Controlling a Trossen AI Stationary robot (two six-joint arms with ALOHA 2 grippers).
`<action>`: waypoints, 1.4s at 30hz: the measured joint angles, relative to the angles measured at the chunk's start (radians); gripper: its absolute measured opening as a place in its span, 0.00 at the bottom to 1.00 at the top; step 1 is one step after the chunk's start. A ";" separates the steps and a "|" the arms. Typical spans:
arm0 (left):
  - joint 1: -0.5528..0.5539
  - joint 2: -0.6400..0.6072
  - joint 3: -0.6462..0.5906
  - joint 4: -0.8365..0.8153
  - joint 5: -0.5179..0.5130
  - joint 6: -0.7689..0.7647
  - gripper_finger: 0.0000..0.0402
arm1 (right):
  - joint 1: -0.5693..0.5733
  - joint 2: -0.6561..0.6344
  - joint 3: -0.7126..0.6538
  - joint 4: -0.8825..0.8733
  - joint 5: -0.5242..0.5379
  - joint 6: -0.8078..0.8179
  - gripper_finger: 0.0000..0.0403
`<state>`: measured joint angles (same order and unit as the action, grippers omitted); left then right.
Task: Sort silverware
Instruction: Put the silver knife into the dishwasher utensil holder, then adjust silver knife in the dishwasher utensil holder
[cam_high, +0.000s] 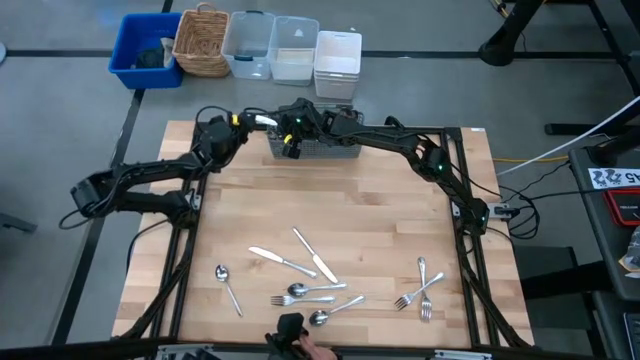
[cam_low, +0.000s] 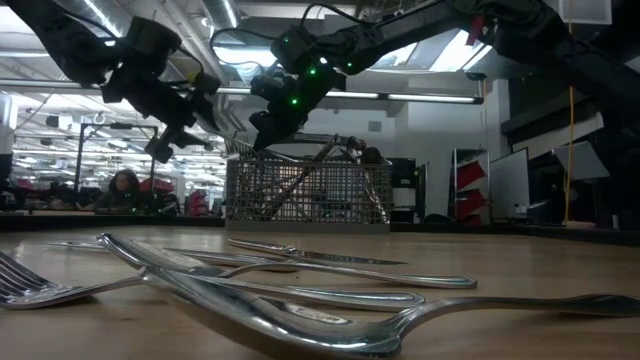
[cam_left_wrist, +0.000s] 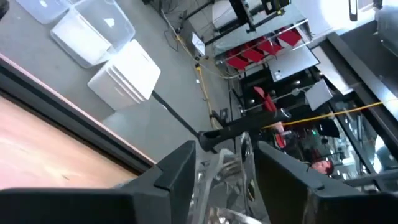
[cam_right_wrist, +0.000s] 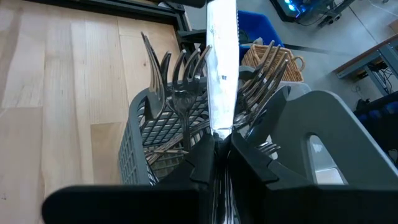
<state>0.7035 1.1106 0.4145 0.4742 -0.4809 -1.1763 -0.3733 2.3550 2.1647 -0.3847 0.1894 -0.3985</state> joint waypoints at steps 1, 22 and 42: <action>0.003 0.000 0.000 0.002 -0.001 0.005 0.36 | 0.000 0.000 0.000 0.000 0.000 0.000 0.10; 0.001 0.000 0.000 0.140 0.011 0.160 0.01 | 0.000 -0.002 0.000 0.001 -0.016 0.000 0.10; 0.001 -0.002 0.158 0.165 0.266 0.701 0.00 | 0.011 -0.036 0.058 -0.181 0.079 0.160 0.38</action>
<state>0.7042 1.1090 0.5725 0.6393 -0.2144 -0.4754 -0.3618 2.3186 2.2232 -0.5655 0.2683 -0.2384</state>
